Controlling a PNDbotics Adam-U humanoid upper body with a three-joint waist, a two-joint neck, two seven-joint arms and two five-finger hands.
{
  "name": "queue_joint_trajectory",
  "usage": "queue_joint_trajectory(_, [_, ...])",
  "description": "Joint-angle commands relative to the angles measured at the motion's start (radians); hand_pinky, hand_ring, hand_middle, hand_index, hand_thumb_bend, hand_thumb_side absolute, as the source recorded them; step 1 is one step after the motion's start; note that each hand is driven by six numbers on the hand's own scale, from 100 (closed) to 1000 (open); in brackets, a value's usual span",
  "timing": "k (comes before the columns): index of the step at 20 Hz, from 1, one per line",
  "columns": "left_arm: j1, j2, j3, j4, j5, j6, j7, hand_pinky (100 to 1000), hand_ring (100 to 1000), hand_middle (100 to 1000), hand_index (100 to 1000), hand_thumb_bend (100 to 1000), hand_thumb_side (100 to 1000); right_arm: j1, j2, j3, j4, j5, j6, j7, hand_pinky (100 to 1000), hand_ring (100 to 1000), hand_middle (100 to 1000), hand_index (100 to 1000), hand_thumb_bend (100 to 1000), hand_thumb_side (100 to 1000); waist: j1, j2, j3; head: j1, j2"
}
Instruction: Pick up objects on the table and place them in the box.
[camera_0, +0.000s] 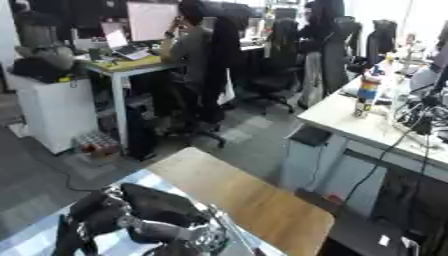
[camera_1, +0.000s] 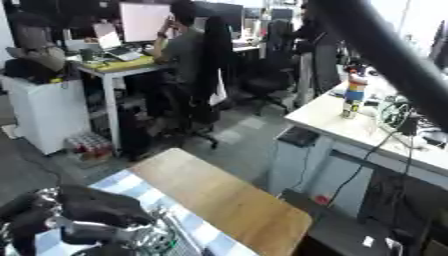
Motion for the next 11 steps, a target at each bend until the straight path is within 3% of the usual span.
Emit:
queue_joint_trajectory(1, [0.022, -0.044, 0.036, -0.036, 0.039, -0.046, 0.063, 375, 491, 582, 656, 100, 951, 0.010, -0.033, -0.019, -0.013, 0.006, -0.001, -0.044, 379, 346, 469, 627, 100, 1000, -0.006, -0.017, 0.013, -0.046, 0.010])
queue_joint_trajectory(2, [0.021, -0.066, 0.040, -0.036, 0.047, -0.076, 0.086, 330, 437, 531, 616, 100, 915, 0.023, -0.042, -0.020, -0.013, 0.009, 0.000, -0.061, 378, 344, 470, 631, 100, 1000, -0.013, -0.020, 0.023, -0.056, 0.011])
queue_joint_trajectory(3, [0.022, -0.081, 0.043, -0.037, 0.055, -0.104, 0.106, 326, 431, 528, 609, 136, 1000, 0.034, -0.050, -0.020, -0.013, 0.013, 0.001, -0.076, 377, 343, 470, 633, 100, 1000, -0.017, -0.022, 0.031, -0.062, 0.011])
queue_joint_trajectory(4, [0.018, -0.096, 0.043, -0.037, 0.067, -0.133, 0.122, 300, 397, 495, 574, 100, 876, 0.048, -0.058, -0.020, -0.013, 0.017, 0.002, -0.087, 376, 341, 472, 639, 100, 1000, -0.022, -0.024, 0.039, -0.058, 0.011])
queue_joint_trajectory(5, [0.015, -0.108, 0.042, -0.037, 0.084, -0.159, 0.137, 298, 395, 494, 573, 100, 874, 0.062, -0.064, -0.022, -0.013, 0.022, 0.003, -0.098, 376, 340, 473, 640, 100, 1000, -0.027, -0.026, 0.045, -0.051, 0.013])
queue_joint_trajectory(7, [0.004, -0.115, 0.042, -0.037, 0.112, -0.193, 0.152, 297, 385, 485, 556, 100, 868, 0.085, -0.074, -0.030, -0.013, 0.029, 0.006, -0.126, 375, 338, 472, 640, 100, 1000, -0.035, -0.030, 0.058, 0.032, 0.031])
queue_joint_trajectory(9, [-0.010, -0.119, 0.047, -0.037, 0.129, -0.209, 0.157, 285, 362, 463, 551, 100, 866, 0.100, -0.080, -0.039, -0.013, 0.034, 0.008, -0.161, 373, 337, 472, 635, 100, 1000, -0.040, -0.033, 0.072, 0.171, 0.087])
queue_joint_trajectory(10, [-0.017, -0.120, 0.049, -0.037, 0.132, -0.214, 0.155, 269, 333, 439, 538, 100, 864, 0.105, -0.082, -0.043, -0.013, 0.037, 0.007, -0.180, 371, 335, 468, 633, 100, 1000, -0.042, -0.034, 0.078, 0.243, 0.131])
queue_joint_trajectory(11, [-0.022, -0.121, 0.049, -0.037, 0.132, -0.219, 0.147, 281, 345, 448, 543, 100, 865, 0.110, -0.084, -0.046, -0.013, 0.039, 0.006, -0.199, 373, 337, 469, 634, 100, 1000, -0.043, -0.035, 0.083, 0.288, 0.161])
